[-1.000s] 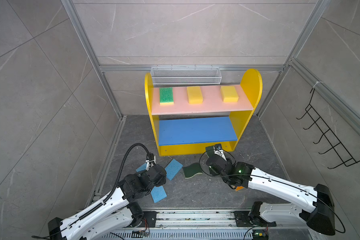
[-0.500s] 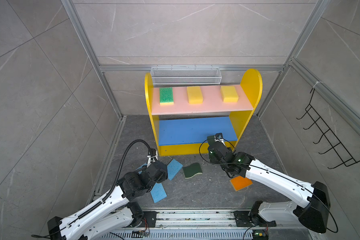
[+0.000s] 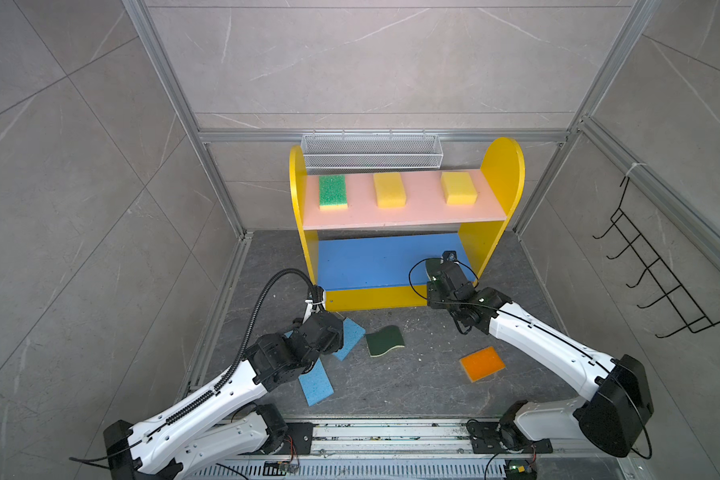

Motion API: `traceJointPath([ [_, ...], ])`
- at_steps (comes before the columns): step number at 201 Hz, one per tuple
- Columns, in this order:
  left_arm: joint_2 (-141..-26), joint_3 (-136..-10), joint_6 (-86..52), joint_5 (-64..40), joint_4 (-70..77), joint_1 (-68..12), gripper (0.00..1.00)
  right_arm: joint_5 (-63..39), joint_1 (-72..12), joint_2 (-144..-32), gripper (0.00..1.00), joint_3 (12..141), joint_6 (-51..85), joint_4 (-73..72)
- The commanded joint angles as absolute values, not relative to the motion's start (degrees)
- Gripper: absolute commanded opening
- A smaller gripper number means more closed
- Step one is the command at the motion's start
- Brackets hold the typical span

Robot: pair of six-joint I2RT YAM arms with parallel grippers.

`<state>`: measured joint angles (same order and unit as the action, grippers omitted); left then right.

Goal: Arrange cleaning sponges on a shelf
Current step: Pick up the cleaning sponge from the bottom-center of the table, then place the cleaning sponge at the shelf.

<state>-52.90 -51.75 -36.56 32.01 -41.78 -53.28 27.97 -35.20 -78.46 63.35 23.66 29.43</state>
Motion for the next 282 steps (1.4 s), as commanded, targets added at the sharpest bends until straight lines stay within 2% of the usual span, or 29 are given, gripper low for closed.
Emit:
traceJointPath([
  [1, -54.02, -54.6, -33.05, 31.99, -38.75, -53.53, 0.74, 25.55, -33.91, -79.66, 0.71, 65.95, 22.16, 26.82],
  [114, -54.32, -52.86, -30.32, 30.06, -31.58, -53.53, 0.74, 24.91, -29.88, -82.61, 0.71, 66.69, 19.65, 21.58],
  [282, -53.52, -53.06, -31.1, 32.3, -32.34, -53.53, 0.74, 24.96, -25.79, -88.09, 0.7, 65.67, 15.91, 15.01],
])
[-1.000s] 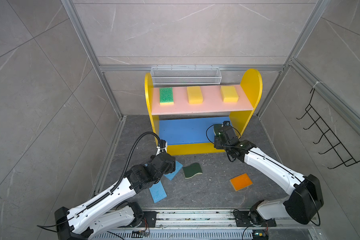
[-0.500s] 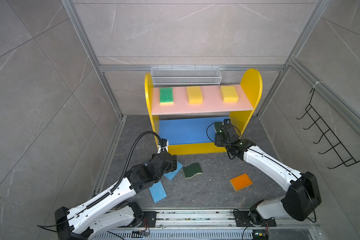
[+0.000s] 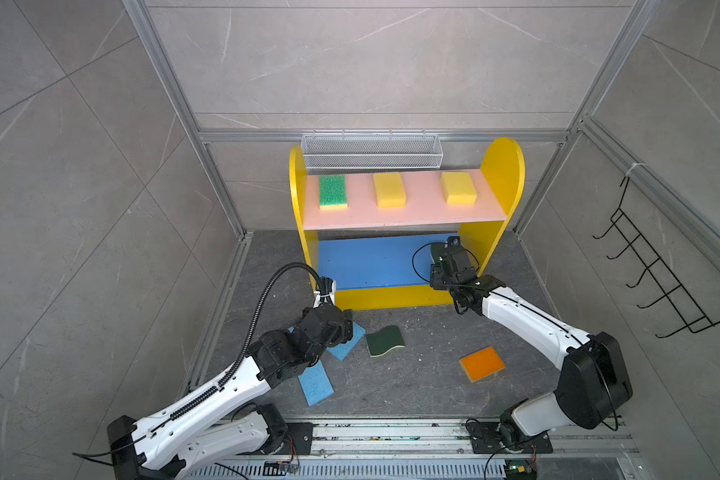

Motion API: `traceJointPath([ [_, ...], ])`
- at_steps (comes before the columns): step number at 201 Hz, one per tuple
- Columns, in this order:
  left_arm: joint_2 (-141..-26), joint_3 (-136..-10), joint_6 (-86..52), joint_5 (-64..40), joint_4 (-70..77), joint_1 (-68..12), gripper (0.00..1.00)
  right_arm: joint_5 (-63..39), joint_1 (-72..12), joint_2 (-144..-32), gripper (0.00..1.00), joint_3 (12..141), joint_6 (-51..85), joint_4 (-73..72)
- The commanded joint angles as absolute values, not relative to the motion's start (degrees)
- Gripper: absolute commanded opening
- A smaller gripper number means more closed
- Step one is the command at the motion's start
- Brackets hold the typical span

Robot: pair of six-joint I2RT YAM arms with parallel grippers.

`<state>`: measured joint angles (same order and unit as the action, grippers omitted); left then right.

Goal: Arrange cleaning sponges on a shelf
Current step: Place the cleaning sponge at the shelf.

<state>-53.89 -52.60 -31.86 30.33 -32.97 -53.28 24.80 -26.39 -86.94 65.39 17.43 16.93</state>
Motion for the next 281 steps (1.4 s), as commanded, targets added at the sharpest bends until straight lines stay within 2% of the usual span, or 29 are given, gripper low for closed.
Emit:
traceJointPath([
  [1, -53.52, -53.07, -31.11, 32.32, -32.34, -53.53, 0.74, 24.96, -25.77, -88.12, 0.7, 65.62, 15.91, 14.98],
  [199, -57.13, -54.66, -31.29, 32.77, -32.95, -53.53, 0.74, 21.59, -23.24, -92.68, 0.72, 64.44, 11.75, 9.68],
  [281, -58.29, -55.29, -31.27, 32.95, -32.96, -53.53, 0.74, 19.16, -23.18, -91.28, 0.72, 62.56, 9.97, 7.45],
])
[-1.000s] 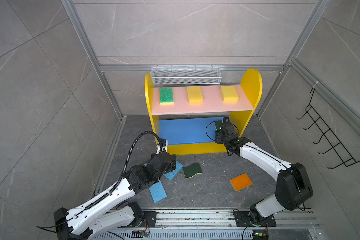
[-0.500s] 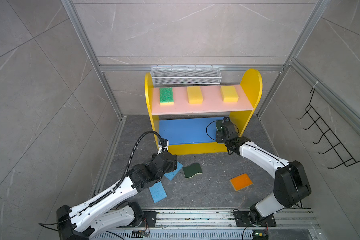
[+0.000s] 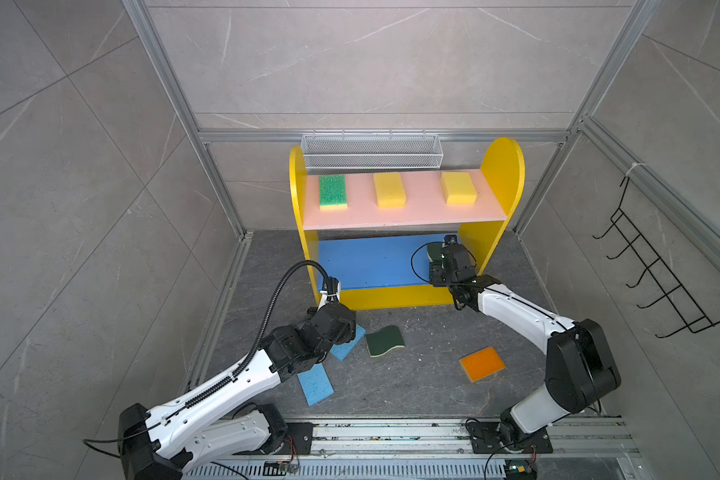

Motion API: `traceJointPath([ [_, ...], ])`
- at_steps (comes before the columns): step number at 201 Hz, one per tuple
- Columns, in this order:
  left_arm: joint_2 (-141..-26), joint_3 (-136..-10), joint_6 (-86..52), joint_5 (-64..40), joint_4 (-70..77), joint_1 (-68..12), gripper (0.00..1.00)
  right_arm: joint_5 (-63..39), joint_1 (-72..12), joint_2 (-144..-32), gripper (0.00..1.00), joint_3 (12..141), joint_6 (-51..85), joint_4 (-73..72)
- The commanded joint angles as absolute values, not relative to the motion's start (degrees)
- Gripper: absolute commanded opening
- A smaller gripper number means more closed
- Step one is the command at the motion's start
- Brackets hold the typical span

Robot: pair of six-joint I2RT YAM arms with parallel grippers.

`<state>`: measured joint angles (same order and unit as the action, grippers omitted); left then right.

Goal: Arrange cleaning sponges on a shelf
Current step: Place the cleaning sponge at the shelf.

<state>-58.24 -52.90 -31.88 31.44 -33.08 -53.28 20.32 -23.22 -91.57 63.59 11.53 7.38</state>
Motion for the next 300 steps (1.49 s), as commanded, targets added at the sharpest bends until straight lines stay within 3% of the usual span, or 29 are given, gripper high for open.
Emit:
traceJointPath([
  [1, -58.32, -55.28, -31.28, 32.96, -32.96, -53.53, 0.74, 19.16, -23.19, -91.3, 0.71, 62.53, 9.91, 7.46],
  [120, -56.2, -53.89, -32.24, 32.88, -33.05, -53.53, 0.74, 19.66, -23.2, -88.51, 0.82, 63.26, 10.68, 10.44],
  [227, -54.33, -52.47, -33.36, 32.78, -33.71, -53.61, 0.74, 15.27, -23.47, -82.07, 0.84, 62.91, 13.45, 16.28],
  [300, -52.57, -49.84, -35.46, 32.47, -34.96, -54.01, 0.73, 19.12, -28.22, -73.27, 0.84, 59.92, 16.55, 23.62],
])
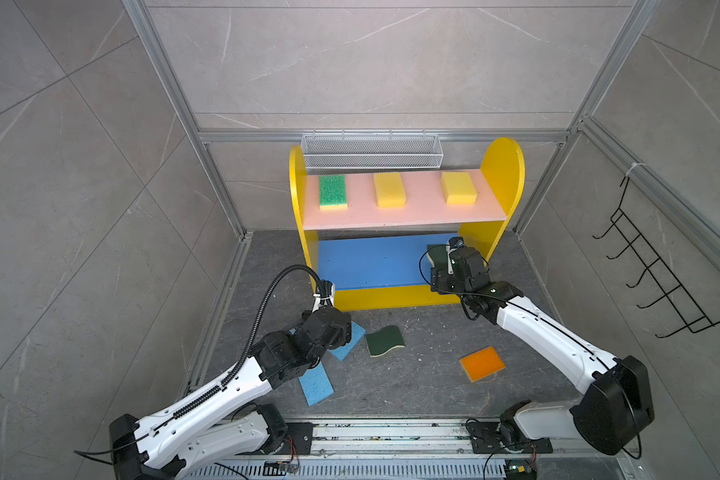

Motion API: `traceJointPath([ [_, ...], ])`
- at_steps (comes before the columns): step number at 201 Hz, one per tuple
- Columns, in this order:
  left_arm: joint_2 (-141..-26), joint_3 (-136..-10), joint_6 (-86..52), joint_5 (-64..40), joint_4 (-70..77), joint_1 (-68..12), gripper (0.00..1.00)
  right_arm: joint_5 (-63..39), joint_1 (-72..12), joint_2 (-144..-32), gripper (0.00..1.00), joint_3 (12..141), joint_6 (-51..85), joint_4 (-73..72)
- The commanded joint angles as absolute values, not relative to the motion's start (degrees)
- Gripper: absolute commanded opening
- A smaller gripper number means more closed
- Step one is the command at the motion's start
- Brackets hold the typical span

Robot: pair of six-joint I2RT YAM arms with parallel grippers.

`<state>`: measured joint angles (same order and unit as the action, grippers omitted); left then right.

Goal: Arrange cleaning sponges on a shelf
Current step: Place the cleaning sponge at the shelf, then pick up the cleaning sponge from the bottom-right of the table.

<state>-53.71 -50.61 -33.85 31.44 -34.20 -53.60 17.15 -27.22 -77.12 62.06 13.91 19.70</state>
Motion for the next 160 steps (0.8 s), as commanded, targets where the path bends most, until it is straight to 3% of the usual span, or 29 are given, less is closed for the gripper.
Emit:
traceJointPath([
  [1, -52.61, -49.84, -35.53, 32.45, -35.06, -54.03, 0.73, 19.19, -28.26, -73.15, 0.84, 59.89, 16.62, 23.72],
  [160, -61.94, -48.1, -37.91, 29.21, -33.85, -58.63, 0.72, 22.5, -38.88, -57.06, 0.83, 41.34, 32.47, 37.2],
])
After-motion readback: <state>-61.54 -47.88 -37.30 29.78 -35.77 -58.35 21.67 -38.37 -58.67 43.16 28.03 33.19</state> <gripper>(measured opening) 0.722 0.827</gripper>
